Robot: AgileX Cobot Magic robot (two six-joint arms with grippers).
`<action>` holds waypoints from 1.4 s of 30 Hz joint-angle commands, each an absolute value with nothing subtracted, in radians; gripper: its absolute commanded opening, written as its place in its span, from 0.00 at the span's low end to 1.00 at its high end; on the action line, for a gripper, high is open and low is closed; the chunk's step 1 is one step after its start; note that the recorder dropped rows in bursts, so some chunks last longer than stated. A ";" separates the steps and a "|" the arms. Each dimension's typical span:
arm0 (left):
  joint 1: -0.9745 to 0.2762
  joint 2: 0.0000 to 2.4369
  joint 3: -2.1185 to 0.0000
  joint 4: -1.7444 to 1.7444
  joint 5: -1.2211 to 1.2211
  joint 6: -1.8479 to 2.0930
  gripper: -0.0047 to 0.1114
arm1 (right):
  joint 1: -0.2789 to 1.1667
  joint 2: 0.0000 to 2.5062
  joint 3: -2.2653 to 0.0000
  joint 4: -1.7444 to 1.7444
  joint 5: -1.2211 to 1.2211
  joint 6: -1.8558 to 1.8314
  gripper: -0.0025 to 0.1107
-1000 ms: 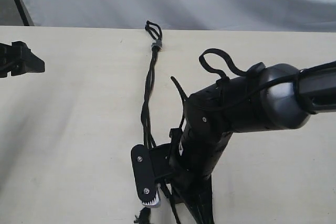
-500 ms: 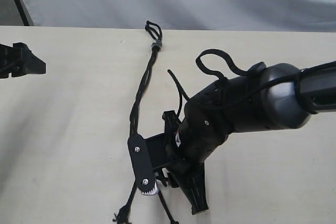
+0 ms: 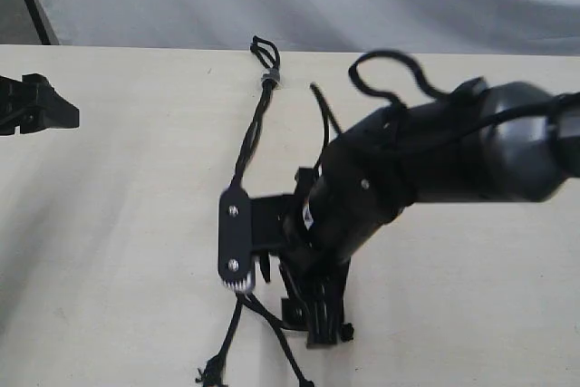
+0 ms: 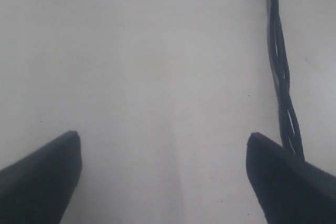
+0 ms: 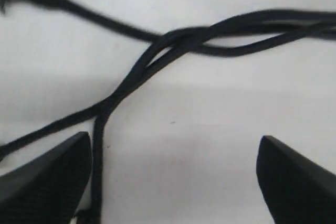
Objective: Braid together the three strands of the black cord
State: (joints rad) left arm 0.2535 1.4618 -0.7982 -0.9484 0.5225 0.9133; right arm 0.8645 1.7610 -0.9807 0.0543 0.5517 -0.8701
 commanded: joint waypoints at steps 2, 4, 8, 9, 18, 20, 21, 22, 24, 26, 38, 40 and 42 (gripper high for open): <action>0.255 1.462 -0.797 -0.958 0.528 0.919 0.73 | 0.860 1.606 -1.055 0.046 0.575 -0.784 0.73; 0.255 1.462 -0.797 -0.965 0.528 0.919 0.73 | 0.860 1.558 -1.063 0.026 0.588 -0.735 0.73; 0.255 1.460 -0.797 -0.998 0.565 0.977 0.72 | 0.860 1.437 -1.074 -0.133 0.634 -0.490 0.73; 0.255 1.460 -0.797 -1.019 0.583 1.013 0.72 | 0.860 1.397 -1.074 -0.194 0.642 -0.393 0.73; 0.255 1.460 -0.797 -1.317 0.910 1.439 0.16 | 0.860 1.009 -0.989 -0.605 0.790 0.217 0.21; 0.255 1.460 -0.795 -1.365 1.044 1.570 0.05 | 0.860 0.926 -0.911 -0.700 0.780 0.349 0.04; 0.255 1.460 -0.783 -1.405 1.100 1.622 0.05 | 0.860 0.881 -0.862 -0.767 0.767 0.433 0.02; 0.255 1.460 -0.765 -1.457 1.168 1.692 0.05 | 0.860 0.837 -0.807 -0.841 0.751 0.526 0.03; 0.255 1.458 -0.721 -1.558 1.221 1.805 0.05 | 0.860 0.753 -0.701 -0.977 0.707 0.705 0.03; 0.255 1.440 -0.678 -1.609 1.221 1.867 0.05 | 0.860 0.676 -0.597 -1.111 0.644 0.882 0.03; 0.255 1.035 -0.525 -1.647 1.221 1.854 0.05 | 0.860 0.331 -0.266 -1.284 0.206 1.126 0.03; 0.255 0.953 -0.492 -1.733 1.221 1.854 0.05 | 0.860 0.297 -0.251 -1.284 0.199 1.126 0.03; 0.255 0.887 -0.473 -1.744 1.221 1.855 0.05 | 0.860 0.273 -0.240 -1.284 0.199 1.126 0.03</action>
